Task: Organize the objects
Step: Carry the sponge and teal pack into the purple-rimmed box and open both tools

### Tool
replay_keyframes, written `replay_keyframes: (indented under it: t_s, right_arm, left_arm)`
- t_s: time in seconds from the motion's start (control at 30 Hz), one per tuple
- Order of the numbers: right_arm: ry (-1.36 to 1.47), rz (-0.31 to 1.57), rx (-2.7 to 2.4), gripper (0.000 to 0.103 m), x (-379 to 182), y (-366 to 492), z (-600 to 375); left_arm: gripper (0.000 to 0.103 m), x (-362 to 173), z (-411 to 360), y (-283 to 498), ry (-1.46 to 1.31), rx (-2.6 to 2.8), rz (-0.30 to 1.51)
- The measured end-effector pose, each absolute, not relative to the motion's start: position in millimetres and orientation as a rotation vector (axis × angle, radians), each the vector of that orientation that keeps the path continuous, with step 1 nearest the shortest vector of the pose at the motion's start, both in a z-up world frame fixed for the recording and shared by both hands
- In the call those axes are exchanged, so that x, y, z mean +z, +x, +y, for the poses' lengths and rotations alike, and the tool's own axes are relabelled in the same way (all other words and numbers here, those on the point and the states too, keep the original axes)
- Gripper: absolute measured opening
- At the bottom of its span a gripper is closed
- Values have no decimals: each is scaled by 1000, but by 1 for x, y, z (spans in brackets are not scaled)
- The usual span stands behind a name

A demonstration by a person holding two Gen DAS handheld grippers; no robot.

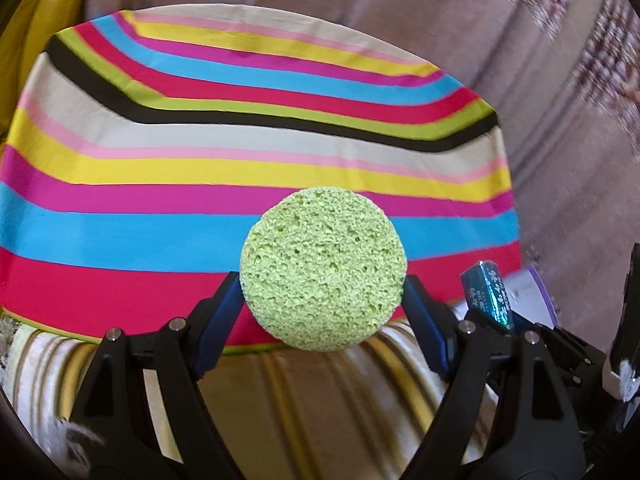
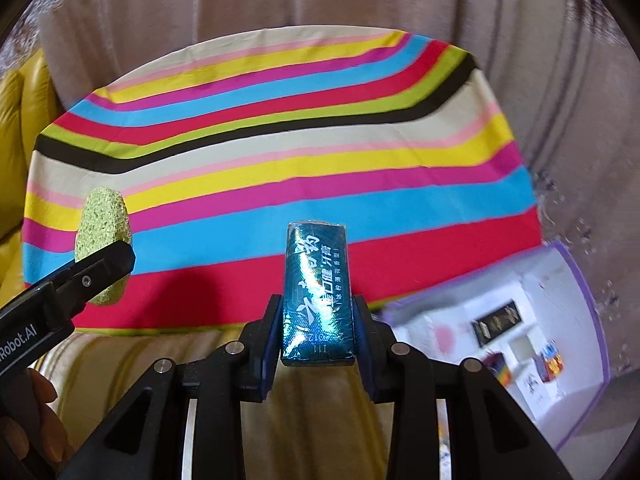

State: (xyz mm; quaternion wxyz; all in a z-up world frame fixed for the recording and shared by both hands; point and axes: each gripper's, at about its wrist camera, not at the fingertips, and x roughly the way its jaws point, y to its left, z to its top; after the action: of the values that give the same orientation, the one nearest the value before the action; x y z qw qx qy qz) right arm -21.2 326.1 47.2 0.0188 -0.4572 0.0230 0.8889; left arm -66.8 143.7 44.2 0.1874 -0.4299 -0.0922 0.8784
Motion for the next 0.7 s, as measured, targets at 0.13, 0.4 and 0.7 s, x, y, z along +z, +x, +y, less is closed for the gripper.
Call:
replay_keyframes:
  t_s: [0.13, 0.4, 0.7]
  right_arm:
    - [-1402, 97, 2700, 34, 47, -5, 357]
    - [-1358, 176, 2537, 34, 39, 37, 432]
    - [-1309, 277, 2379, 34, 28, 71, 505]
  left_arm:
    - [82, 44, 180, -57, -1216, 2363, -207]
    - [82, 43, 261, -35, -1212, 2167, -36]
    - [82, 37, 332, -13, -1211, 2037, 109]
